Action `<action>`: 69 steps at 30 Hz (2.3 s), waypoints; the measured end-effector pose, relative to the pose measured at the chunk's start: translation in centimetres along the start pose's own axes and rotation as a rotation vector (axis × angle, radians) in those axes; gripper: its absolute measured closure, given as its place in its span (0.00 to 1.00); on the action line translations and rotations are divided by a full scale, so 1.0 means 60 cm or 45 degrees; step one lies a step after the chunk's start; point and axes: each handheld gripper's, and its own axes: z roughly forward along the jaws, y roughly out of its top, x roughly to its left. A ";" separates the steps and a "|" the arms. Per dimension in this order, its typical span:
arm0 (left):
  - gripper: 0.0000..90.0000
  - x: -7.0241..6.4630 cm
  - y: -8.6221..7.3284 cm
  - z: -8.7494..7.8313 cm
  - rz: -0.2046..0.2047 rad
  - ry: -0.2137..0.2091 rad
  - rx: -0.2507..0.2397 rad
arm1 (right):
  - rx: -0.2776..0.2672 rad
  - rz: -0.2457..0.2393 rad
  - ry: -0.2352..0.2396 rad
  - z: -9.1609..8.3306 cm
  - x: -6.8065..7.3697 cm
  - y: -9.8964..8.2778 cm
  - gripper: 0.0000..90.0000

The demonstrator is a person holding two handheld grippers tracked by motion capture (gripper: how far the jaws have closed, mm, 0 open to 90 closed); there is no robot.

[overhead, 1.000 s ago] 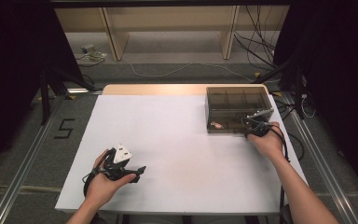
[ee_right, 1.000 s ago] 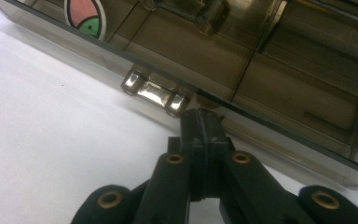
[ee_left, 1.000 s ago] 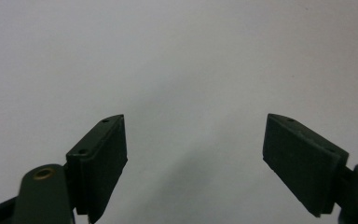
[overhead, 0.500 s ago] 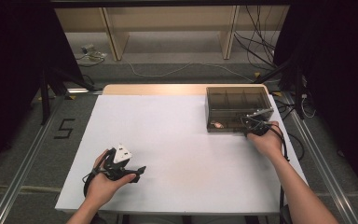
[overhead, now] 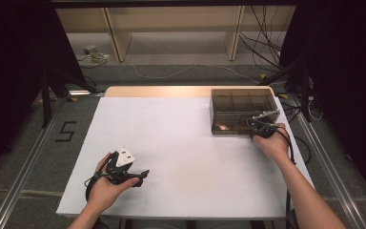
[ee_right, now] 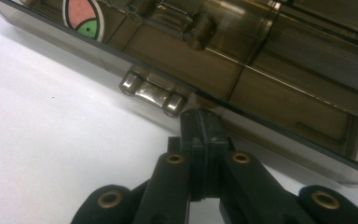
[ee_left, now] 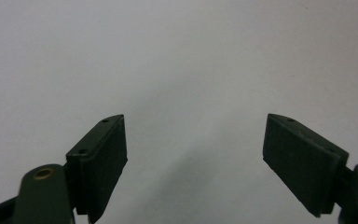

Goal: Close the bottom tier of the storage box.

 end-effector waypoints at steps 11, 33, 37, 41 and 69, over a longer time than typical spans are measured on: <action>0.24 0.001 0.000 -0.001 -0.003 0.002 -0.003 | -0.009 0.022 -0.007 0.004 -0.010 0.001 1.00; 0.24 0.001 0.000 0.000 -0.004 -0.004 -0.005 | -0.013 0.032 -0.016 0.013 -0.016 0.011 1.00; 0.24 0.000 0.000 0.001 -0.003 -0.005 -0.001 | -0.020 0.038 -0.018 0.015 -0.018 0.013 1.00; 0.24 0.000 0.000 0.001 -0.004 -0.006 -0.003 | -0.017 0.050 -0.006 0.017 -0.019 0.014 1.00; 0.24 -0.001 0.001 0.000 0.008 -0.009 0.005 | -0.069 0.023 0.091 -0.027 -0.002 -0.014 0.74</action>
